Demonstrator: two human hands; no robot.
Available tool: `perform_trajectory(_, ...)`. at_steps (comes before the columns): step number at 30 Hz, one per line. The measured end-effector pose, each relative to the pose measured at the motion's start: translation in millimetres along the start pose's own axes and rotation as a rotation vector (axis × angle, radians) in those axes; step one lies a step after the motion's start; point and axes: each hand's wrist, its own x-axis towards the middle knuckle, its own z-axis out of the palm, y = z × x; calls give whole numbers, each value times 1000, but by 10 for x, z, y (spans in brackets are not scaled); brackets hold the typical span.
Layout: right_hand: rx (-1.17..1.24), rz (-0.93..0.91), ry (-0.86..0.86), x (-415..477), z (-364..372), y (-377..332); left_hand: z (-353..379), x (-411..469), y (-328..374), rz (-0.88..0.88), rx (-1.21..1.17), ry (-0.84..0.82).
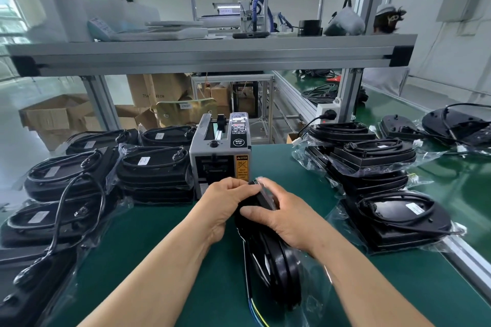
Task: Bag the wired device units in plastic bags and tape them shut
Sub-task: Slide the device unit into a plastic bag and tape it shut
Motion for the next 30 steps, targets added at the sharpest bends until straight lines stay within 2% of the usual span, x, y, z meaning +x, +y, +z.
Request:
perform_trajectory(3, -70, 18, -54, -6, 9, -79, 24, -36, -12, 53, -47, 69)
perform_trajectory(6, -165, -40, -18, -67, 38, -140, 35, -135, -7, 178, -21, 123)
perform_trajectory(13, 199, -158, 309, -393, 154, -169, 107, -634, 266, 640, 189, 25)
perform_trajectory(15, 293, -130, 329, -478, 132, -195, 132, -799, 224, 788, 292, -30)
perform_trajectory(17, 332, -87, 278, -586, 85, -229, 127, -924, 184, 872, 348, -98)
perform_trajectory(20, 302, -161, 169, -697, 4, -274, 90, -1039, 184, 888, 412, -184)
perform_trajectory(22, 284, -211, 173, -730, -37, -299, 62, -1062, 195, 878, 362, -207)
perform_trajectory(24, 294, -232, 174, -733, -67, -287, 22, -989, 189, 806, 205, -56)
perform_trajectory(26, 322, -224, 162, -754, -75, -278, -34, -843, 176, 631, 58, 181)
perform_trajectory(27, 315, -217, 156, -761, -73, -259, -54, -789, 191, 555, 44, 235)
perform_trajectory(28, 302, -216, 154, -765, -68, -242, -70, -746, 213, 544, 73, 224)
perform_trajectory(30, 270, -220, 140, -771, -58, -219, -96, -697, 280, 646, 284, 96)
